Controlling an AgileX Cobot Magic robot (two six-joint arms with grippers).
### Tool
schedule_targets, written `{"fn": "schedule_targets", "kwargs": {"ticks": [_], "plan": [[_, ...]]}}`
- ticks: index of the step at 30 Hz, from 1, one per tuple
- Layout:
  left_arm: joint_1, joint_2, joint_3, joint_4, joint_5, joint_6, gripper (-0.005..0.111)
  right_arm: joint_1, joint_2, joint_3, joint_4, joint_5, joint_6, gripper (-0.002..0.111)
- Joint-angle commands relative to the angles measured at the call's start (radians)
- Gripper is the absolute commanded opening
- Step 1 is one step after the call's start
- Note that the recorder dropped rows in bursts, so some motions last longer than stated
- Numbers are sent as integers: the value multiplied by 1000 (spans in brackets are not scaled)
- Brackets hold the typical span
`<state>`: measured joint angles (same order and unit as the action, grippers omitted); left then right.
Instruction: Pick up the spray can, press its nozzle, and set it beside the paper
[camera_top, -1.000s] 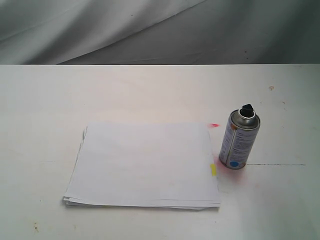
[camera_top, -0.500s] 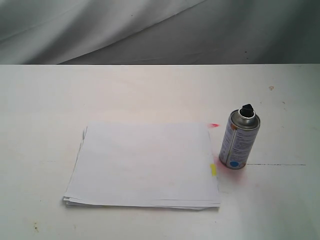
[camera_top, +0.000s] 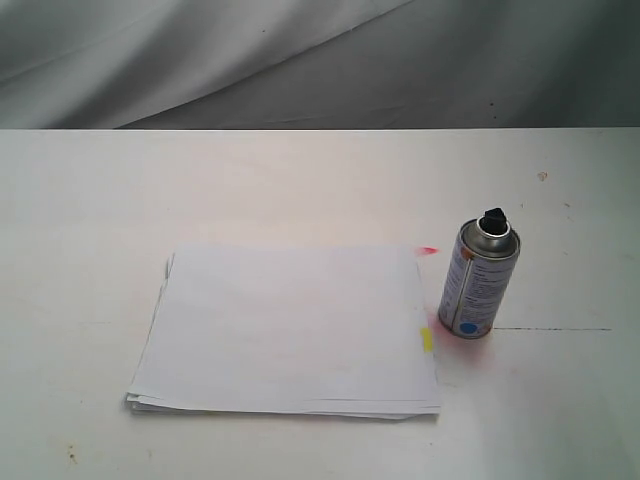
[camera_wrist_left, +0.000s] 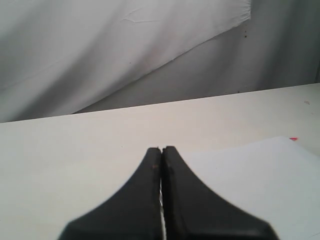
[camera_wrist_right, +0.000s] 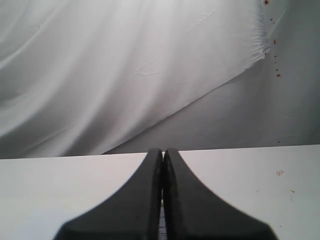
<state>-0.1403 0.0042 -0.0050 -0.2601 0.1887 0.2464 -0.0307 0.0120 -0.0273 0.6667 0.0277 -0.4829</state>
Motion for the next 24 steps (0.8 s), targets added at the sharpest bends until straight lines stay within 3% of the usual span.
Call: {"fn": "schedule_targets", "kwargs": {"ticks": [1,9,12,17,24], "plan": [[2,-4,5,0,-5,-7,0,-8,-7,3,-1,-1,-3,0],[2,-4,5,0,-5,-5,0,-8,-7,3,-1,-1,-3,0],[2,-4,5,0,-5,-5,0,-8,-7,21,-197,8,25,0],[2,-4,5,0,-5,-5,0,-8,-7,27,-538,76,313,0],[2,-4,5,0,-5,-5,0,-8,-7,27,-572,94,333,0]]}}
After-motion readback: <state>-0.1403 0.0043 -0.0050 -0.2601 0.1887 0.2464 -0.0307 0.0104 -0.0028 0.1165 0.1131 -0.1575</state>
